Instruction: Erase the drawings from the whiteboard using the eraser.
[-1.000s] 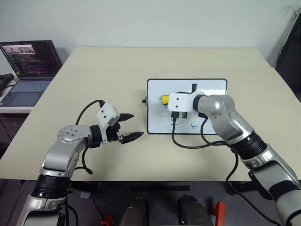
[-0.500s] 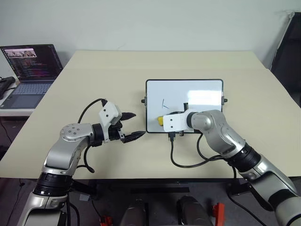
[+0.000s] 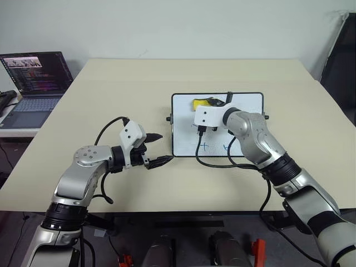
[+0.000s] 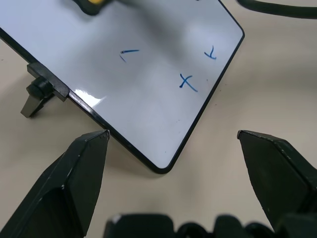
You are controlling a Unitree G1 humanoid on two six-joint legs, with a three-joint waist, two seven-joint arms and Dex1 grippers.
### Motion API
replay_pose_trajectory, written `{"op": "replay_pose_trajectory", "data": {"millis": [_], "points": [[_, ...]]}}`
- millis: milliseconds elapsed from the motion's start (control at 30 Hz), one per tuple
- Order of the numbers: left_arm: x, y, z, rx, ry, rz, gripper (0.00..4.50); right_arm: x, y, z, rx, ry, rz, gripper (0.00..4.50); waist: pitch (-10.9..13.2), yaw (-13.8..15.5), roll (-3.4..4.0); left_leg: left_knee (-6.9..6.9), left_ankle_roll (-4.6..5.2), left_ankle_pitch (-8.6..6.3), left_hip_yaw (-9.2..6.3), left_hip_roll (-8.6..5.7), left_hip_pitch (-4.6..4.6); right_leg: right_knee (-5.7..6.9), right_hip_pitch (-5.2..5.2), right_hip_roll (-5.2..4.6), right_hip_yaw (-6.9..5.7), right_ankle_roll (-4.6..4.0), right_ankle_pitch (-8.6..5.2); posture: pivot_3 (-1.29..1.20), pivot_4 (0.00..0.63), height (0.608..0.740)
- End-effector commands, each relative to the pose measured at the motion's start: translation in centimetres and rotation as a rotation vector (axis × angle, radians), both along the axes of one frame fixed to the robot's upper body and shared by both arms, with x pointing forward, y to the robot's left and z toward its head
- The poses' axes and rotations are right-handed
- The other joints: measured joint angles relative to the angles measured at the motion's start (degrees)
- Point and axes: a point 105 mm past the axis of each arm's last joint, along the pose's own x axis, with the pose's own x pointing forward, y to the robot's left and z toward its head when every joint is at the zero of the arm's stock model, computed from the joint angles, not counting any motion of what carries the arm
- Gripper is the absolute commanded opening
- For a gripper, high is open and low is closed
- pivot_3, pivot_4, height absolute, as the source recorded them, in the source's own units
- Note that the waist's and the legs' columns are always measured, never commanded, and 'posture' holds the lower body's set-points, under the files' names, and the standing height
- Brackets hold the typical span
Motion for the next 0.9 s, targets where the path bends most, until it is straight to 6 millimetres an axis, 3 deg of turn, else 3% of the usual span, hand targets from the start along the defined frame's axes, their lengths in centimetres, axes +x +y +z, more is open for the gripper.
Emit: {"op": "replay_pose_trajectory", "data": {"millis": [33, 133, 300, 700, 900], "points": [[0.0, -0.3, 1.3, -0.009, -0.054, -0.022, 4.50, -2.2, 1.0, -3.8, -0.073, 0.179, 0.086, 0.82, 0.0, 0.0, 0.00, 0.00, 0.00, 0.00, 0.00, 0.00, 0.00, 0.00, 0.00, 0.00, 0.00, 0.11, -0.07, 0.00, 0.150, 0.740], [0.0, -0.2, 1.3, -0.008, -0.054, -0.020, 4.50, -3.5, 1.6, -5.2, -0.087, 0.253, 0.124, 0.82, 0.0, -0.1, 0.00, 0.00, 0.00, 0.00, 0.00, 0.03, 0.01, 0.00, 0.00, 0.02, 0.01, 0.11, -0.07, 0.00, 0.150, 0.740], [0.0, -0.3, 1.2, -0.007, -0.052, -0.020, 4.50, -2.9, 0.9, -5.7, -0.081, 0.248, 0.073, 0.82, 0.0, -0.1, 0.00, 0.02, -0.01, 0.01, -0.03, 0.05, 0.02, 0.00, 0.01, 0.03, 0.01, 0.11, -0.07, 0.00, 0.150, 0.740], [0.1, -0.5, 1.3, -0.007, -0.057, -0.029, 4.50, 1.0, -1.2, -0.6, -0.067, 0.029, -0.045, 0.81, 0.0, 0.1, -0.02, 0.03, 0.07, 0.19, -0.06, 0.05, 0.04, 0.02, 0.02, -0.02, 0.01, 0.09, -0.01, 0.00, 0.150, 0.740], [0.2, -0.7, 1.5, -0.011, -0.061, -0.036, 4.50, 2.2, -2.4, 0.5, -0.080, -0.033, -0.088, 0.81, 0.0, 0.2, -0.03, -0.01, 0.07, 0.19, -0.06, 0.04, -0.02, -0.02, -0.02, -0.04, -0.01, 0.10, -0.01, 0.00, 0.150, 0.740]]}}
